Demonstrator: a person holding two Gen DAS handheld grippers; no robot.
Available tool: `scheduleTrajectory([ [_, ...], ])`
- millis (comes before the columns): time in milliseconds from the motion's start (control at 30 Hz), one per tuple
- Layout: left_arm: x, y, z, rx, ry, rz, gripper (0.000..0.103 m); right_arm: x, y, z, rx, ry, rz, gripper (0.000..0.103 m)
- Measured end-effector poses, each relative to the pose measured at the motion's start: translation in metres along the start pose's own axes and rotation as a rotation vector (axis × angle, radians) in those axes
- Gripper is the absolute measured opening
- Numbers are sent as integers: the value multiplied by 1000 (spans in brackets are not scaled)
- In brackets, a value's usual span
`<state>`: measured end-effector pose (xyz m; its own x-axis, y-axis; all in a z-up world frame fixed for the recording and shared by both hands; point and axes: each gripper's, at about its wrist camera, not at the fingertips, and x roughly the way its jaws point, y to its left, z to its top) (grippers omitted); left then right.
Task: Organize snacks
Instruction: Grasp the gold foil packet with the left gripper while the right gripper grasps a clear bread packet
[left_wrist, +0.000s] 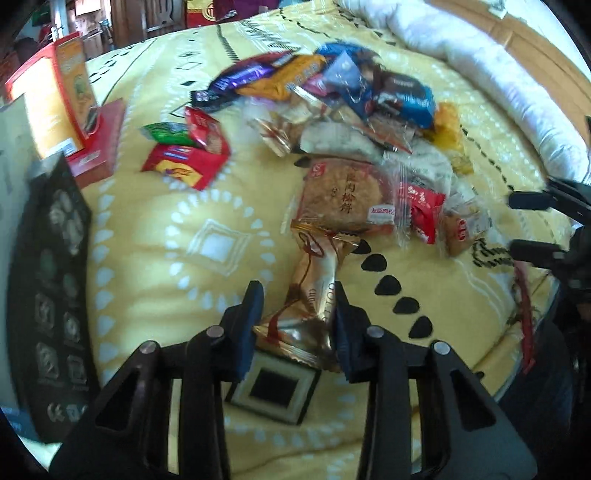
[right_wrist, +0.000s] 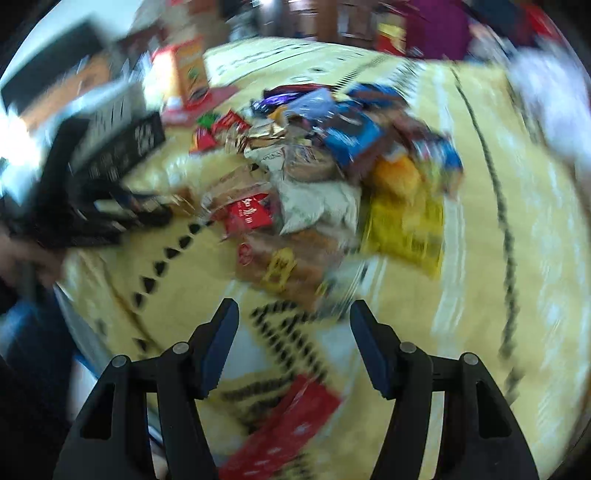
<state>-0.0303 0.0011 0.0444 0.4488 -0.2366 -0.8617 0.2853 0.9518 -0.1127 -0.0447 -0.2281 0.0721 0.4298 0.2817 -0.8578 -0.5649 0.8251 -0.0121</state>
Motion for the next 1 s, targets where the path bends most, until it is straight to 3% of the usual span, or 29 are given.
scheduleTrajectory([
  [100,-6,5,-2,-19,-1,-12,36,19,15,12,-209,57,-50,66],
  [300,5,13,-5,-56,11,-14,36,60,35,9,-432,129,-112,68],
  [333,4,14,-6,-59,7,-15,36,60,34,10,-420,119,-116,66],
  [400,3,14,-8,-62,-2,-18,36,58,27,13,-343,105,-109,47],
  [467,0,13,-10,-56,-12,-17,36,53,18,14,-248,95,-76,43],
  [667,-14,15,-11,-60,-61,-13,36,9,-12,13,148,-23,166,22],
  [833,-13,14,-15,-59,-53,-14,36,19,-21,-2,425,-10,351,21],
  [967,-8,17,-23,-65,-30,-16,37,32,2,-6,365,41,255,24],
  [1000,-5,17,-24,-67,-27,-17,37,33,7,-4,338,42,226,32],
])
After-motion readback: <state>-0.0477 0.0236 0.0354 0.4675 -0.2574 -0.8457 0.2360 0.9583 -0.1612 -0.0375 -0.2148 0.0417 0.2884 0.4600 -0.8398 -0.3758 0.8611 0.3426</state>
